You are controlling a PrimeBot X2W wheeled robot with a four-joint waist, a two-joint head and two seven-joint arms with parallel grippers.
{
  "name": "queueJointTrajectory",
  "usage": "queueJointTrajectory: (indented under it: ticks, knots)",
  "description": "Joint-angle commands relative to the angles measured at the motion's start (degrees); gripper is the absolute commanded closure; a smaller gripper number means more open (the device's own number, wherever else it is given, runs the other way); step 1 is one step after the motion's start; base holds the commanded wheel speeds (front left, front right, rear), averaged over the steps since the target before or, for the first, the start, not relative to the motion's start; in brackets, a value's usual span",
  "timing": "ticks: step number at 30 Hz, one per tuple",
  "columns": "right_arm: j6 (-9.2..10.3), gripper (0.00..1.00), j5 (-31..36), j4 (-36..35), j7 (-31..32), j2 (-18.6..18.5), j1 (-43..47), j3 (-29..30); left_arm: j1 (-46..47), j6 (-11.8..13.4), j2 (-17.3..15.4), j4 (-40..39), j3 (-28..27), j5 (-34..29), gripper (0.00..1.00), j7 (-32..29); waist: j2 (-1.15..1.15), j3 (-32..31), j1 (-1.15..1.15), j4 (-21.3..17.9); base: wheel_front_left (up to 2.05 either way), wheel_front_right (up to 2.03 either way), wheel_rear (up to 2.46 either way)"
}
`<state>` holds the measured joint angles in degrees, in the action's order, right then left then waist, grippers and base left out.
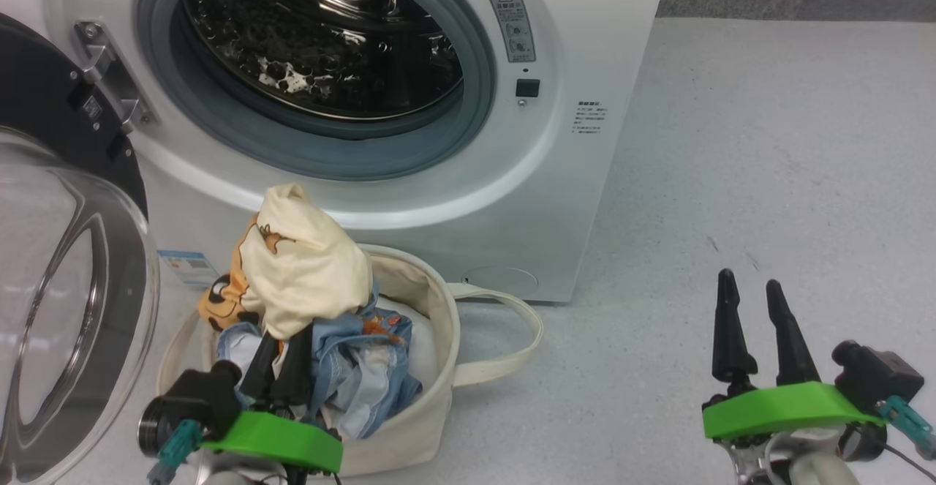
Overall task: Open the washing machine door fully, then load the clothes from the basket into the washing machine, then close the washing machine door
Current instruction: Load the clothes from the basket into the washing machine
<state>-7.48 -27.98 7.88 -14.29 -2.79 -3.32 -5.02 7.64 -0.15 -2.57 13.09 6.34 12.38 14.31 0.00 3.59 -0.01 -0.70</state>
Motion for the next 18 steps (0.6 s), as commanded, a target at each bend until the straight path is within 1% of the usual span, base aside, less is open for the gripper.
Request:
queueJointTrajectory:
  ticks: [1,7,9,12,16,18]
  knots:
    - [-0.01,0.0,0.0,-1.7,-0.7,-0.1,-1.4,-1.4,1.7,0.3,-0.3,-2.6,-1.7,0.2,1.0,0.7,0.0,0.1,0.01,-0.1,0.0,0.0,0.0]
    - [-0.01,0.0,-0.2,-2.0,-0.7,-0.1,-2.2,-1.7,1.8,0.2,-0.3,-3.3,-1.6,0.7,1.0,0.7,0.0,1.3,0.01,-0.7,0.0,0.0,0.0]
    - [-0.01,0.0,-0.3,-2.2,-0.7,-0.1,-2.7,-2.1,2.7,0.0,-0.3,-3.1,-1.7,-0.6,1.0,0.7,0.0,2.2,0.01,-1.1,0.0,0.0,0.0]
    - [-0.01,0.0,-0.2,-2.4,-0.7,-0.1,-3.5,-2.5,4.8,-0.5,-0.3,-3.1,-1.9,-2.9,1.0,0.7,0.0,4.2,0.01,-1.8,0.0,0.0,0.0]
    - [-0.01,0.0,0.1,-2.5,-0.7,-0.1,-4.8,-1.8,8.6,-1.1,-0.3,-3.3,-3.4,-3.7,1.0,0.7,0.0,7.4,0.01,-3.2,0.0,0.0,0.0]
    - [-0.01,0.0,-0.1,-2.8,-0.7,-0.1,-5.5,-1.6,10.9,-1.8,-0.3,-3.2,-4.5,-3.3,1.0,0.7,0.0,9.4,0.01,-4.1,0.0,0.0,0.0]
